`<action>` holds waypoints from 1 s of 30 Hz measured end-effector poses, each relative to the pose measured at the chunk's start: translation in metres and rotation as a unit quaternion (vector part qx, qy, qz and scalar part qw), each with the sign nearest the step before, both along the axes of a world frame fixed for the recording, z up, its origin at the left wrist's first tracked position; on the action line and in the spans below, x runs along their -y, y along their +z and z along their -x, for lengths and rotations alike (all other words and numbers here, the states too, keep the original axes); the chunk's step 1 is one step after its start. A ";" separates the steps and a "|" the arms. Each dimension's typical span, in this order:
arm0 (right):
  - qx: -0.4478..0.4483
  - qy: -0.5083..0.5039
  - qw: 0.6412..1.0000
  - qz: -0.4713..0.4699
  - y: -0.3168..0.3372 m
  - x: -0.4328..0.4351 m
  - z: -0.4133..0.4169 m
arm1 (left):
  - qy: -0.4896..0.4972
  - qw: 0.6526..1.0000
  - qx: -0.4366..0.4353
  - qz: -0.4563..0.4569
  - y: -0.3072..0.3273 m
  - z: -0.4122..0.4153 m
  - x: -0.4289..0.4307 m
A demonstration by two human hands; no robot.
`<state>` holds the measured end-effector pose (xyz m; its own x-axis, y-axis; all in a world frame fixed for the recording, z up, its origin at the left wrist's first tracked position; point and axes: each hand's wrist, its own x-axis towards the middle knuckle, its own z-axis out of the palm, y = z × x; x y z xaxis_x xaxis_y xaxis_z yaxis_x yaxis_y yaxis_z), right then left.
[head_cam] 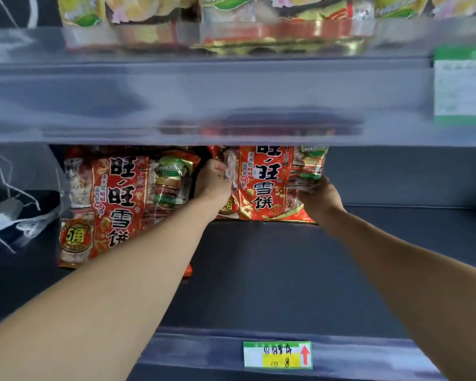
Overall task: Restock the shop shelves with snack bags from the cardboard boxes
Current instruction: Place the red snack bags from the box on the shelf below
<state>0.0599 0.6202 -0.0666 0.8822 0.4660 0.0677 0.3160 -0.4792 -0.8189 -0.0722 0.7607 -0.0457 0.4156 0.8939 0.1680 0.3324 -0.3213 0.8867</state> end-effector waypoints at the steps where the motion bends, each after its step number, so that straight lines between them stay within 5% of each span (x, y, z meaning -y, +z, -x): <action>1: -0.011 -0.001 1.000 -0.005 0.000 -0.001 0.000 | 0.002 1.000 -0.005 -0.005 0.000 0.000 0.000; 12: 0.021 -0.007 0.998 0.060 0.018 0.045 0.027 | 0.016 0.990 -0.117 -0.078 0.010 0.013 0.044; 20: 0.049 0.057 0.989 0.125 0.039 0.181 0.054 | -0.226 0.962 -0.148 -0.039 0.027 0.022 0.173; 30: 0.026 -0.095 0.964 0.246 0.077 0.468 0.043 | -0.520 0.836 -0.169 -0.037 0.050 -0.025 0.435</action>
